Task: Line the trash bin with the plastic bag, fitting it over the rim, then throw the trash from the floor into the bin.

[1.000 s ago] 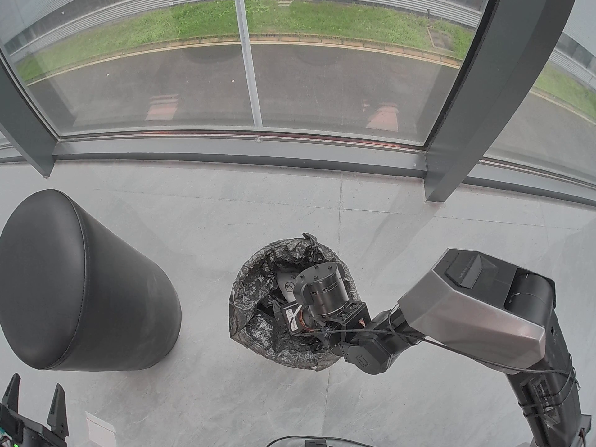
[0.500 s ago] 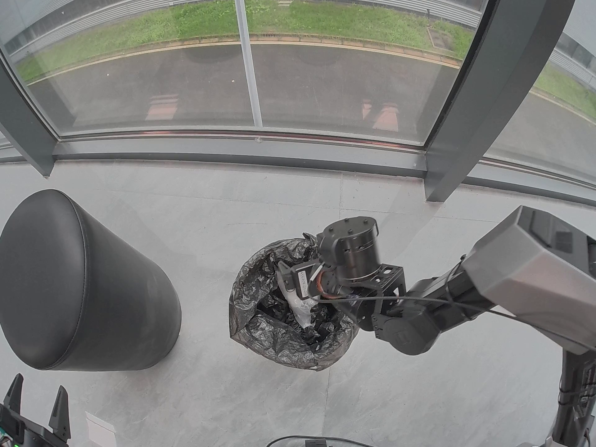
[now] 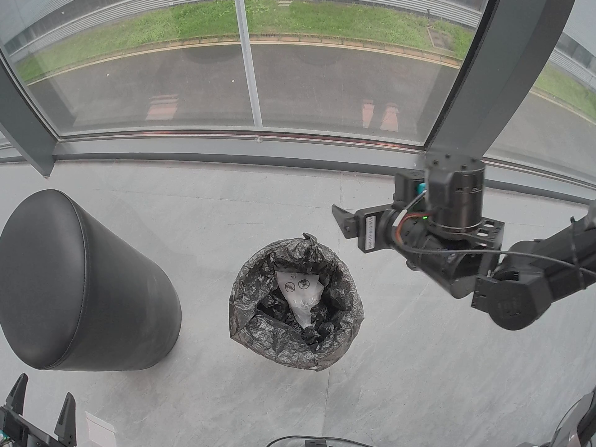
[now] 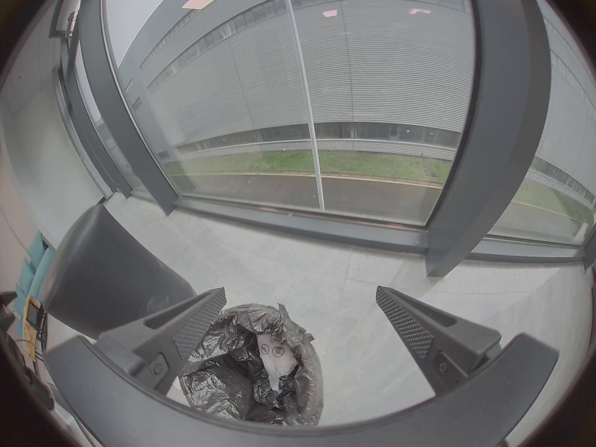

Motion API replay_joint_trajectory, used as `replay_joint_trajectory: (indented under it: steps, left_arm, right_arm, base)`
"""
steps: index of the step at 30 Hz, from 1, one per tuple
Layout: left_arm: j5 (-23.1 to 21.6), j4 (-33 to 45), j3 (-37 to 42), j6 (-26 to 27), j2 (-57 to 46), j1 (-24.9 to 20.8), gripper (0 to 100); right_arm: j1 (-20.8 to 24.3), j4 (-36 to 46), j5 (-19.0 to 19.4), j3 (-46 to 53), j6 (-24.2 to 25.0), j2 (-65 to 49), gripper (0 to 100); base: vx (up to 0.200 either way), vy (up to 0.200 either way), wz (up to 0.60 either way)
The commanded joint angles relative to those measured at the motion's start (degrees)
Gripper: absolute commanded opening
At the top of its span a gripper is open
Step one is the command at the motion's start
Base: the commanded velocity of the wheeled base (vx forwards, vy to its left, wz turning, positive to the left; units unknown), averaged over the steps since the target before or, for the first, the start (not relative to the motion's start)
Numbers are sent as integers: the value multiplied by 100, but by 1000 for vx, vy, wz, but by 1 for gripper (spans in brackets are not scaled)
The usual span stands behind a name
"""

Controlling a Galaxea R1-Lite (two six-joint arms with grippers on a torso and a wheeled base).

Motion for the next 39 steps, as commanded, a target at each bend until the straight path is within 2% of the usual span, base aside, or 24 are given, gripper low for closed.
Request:
replay_joint_trajectory:
  steps: [1, 4, 8, 10, 11, 12, 13, 14, 17, 20, 21, 22, 23, 24, 27, 31, 34, 36, 37, 38, 39]
  left_arm:
    - [-80, -9, 99, 22, -407, -230, 100]
    - [-62, -44, 99, -75, -407, -230, 100]
    - [-62, -62, 99, -93, -407, -230, 100]
    - [-27, -70, 99, -128, -407, -230, 100]
    - [-27, -70, 99, -128, -407, -230, 100]
    - [8, -79, 99, -145, -416, -230, 100]
    - [8, -79, 99, -145, -416, -230, 100]
    - [-9, -62, 99, -75, -407, -230, 100]
    - [-53, -62, 99, -13, -416, -230, 100]
    - [-62, -53, 99, 4, -416, -230, 100]
    - [-53, -62, 99, -5, -416, -230, 100]
    - [-62, -53, 99, 4, -416, -230, 100]
    - [-62, -53, 99, 4, -416, -230, 100]
    - [-62, -62, 99, 4, -416, -230, 100]
    - [-62, -62, 99, 4, -416, -230, 100]
    - [-62, -62, 99, 4, -416, -230, 100]
    - [-62, -62, 99, 4, -416, -230, 100]
    - [-62, -62, 99, 4, -416, -230, 100]
    - [-62, -62, 99, 4, -416, -230, 100]
    - [-62, -62, 99, 4, -416, -230, 100]
    - [-62, -62, 99, 4, -416, -230, 100]
  right_arm:
    - [-342, -38, -168, 785, -58, -1398, 100]
    - [-720, -38, -300, 1268, -120, -2373, 100]
    - [-1300, -21, -300, 1752, -445, -3445, 100]
    - [-1643, -21, -300, 2182, -761, -4184, 100]
    - [-1643, -21, -300, 2182, -761, -4184, 100]
    - [-1871, -21, -291, 2648, -1174, -4940, 100]
    - [-1871, -21, -291, 2648, -1174, -4940, 100]
    - [-1950, 15, -291, 3123, -1596, -5687, 100]
    - [-2021, 190, -309, 3712, -2071, -6917, 100]
    - [-2460, 656, -309, 3967, -2097, -7770, 100]
    - [-2829, 1201, -300, 4072, -2088, -8367, 100]
    - [-2961, 1553, -273, 4098, -2088, -8701, 100]
    - [-2979, 1614, -273, 4098, -2080, -8772, 100]
    - [-3040, 2440, -247, 4090, -2071, -9492, 100]
    - [-3022, 3434, -238, 4063, -2036, -10310, 100]
    - [-3137, 3495, -291, 4107, -1464, -10292, 100]
    - [-3233, 3513, -282, 4160, -1412, -10292, 100]
    - [-3646, 3513, -256, 4318, -1412, -10327, 100]
    - [-3646, 3513, -256, 4318, -1412, -10327, 100]
    - [-4112, 3530, -230, 4406, -1420, -10485, 100]
    - [-4147, 3504, -238, 4476, -1403, -10512, 100]
  base:
    - [0, 0, 0]
    - [0, 0, 0]
    - [0, 0, 0]
    - [0, 0, 0]
    - [0, 0, 0]
    - [0, 0, 0]
    - [0, 0, 0]
    - [0, 0, 0]
    - [0, 0, 0]
    - [0, 0, 0]
    - [0, 0, 0]
    - [0, 0, 0]
    - [0, 0, 0]
    - [0, 0, 0]
    - [0, 0, 0]
    - [0, 0, 0]
    - [0, 0, 0]
    - [0, 0, 0]
    - [0, 0, 0]
    - [0, 0, 0]
    - [0, 0, 0]
